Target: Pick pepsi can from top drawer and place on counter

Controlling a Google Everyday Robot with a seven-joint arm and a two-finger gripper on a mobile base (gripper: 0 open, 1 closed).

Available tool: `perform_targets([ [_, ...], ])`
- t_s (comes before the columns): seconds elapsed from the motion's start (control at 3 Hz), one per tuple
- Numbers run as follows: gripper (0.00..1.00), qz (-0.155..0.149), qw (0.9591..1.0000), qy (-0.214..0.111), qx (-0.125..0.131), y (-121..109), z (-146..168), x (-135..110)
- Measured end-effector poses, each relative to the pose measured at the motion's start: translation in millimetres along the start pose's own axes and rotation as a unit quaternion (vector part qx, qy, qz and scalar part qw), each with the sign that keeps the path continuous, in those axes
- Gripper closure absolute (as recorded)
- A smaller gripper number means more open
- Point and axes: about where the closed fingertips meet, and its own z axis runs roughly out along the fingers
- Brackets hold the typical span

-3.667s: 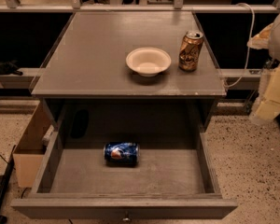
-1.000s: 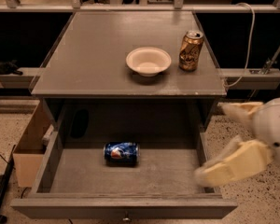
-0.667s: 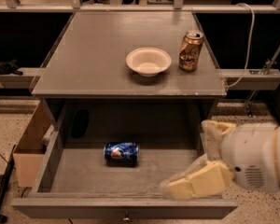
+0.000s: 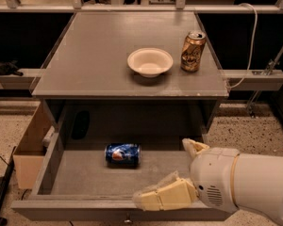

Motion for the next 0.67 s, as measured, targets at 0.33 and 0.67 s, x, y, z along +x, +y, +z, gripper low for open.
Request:
perform_targets([
  [0.33, 0.00, 0.003, 0.9999, 0.010, 0.007, 0.0, 4.6, 6.2],
  [0.67, 0.00, -0.018, 0.9995, 0.019, 0.016, -5.0, 22.3, 12.8],
])
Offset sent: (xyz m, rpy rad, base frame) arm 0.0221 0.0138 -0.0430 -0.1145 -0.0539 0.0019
